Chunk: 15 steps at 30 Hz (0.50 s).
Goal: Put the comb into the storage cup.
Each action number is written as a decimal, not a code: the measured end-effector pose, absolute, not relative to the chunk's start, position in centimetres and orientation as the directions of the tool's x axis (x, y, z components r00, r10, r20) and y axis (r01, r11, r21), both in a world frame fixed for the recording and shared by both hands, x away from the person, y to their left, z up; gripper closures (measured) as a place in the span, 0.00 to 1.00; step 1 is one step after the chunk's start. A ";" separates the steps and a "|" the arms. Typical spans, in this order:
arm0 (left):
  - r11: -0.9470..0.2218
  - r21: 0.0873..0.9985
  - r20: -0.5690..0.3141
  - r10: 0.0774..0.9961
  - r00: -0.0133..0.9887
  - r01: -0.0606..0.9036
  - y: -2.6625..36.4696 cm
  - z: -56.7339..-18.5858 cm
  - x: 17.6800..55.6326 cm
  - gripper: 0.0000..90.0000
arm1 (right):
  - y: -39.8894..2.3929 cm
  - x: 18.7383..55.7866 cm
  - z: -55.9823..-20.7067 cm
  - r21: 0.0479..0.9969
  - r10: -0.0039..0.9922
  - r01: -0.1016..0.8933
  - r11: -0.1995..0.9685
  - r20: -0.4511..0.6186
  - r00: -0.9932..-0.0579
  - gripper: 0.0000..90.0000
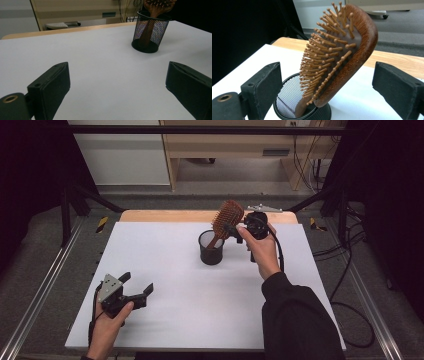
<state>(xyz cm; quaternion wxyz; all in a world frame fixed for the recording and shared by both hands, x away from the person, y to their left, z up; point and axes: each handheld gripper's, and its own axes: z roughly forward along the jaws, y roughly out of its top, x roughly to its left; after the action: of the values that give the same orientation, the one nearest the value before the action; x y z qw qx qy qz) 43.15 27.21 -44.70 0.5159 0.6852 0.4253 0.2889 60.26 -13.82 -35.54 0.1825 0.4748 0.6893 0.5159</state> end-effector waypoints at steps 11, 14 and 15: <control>-0.105 0.953 -0.043 0.881 0.471 0.285 27.2 -44.7 43.1 0.07 | -15.1 59.5 -35.0 0.895 0.841 0.447 0.001 0.241 -0.484 0.11; -0.105 0.953 -0.044 0.881 0.471 0.284 27.2 -44.7 43.1 0.07 | -15.4 59.4 -34.9 0.896 0.842 0.443 -0.007 0.244 -0.481 0.11; -0.104 0.953 -0.043 0.882 0.470 0.284 27.2 -44.7 43.1 0.07 | -15.6 59.4 -34.8 0.898 0.842 0.440 -0.005 0.241 -0.482 0.11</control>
<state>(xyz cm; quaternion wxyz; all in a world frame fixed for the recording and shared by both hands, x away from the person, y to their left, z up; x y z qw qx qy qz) 43.14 27.23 -44.69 0.5162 0.6844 0.4258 0.2895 59.39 -15.56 -34.81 0.1901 0.4721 0.6791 0.5290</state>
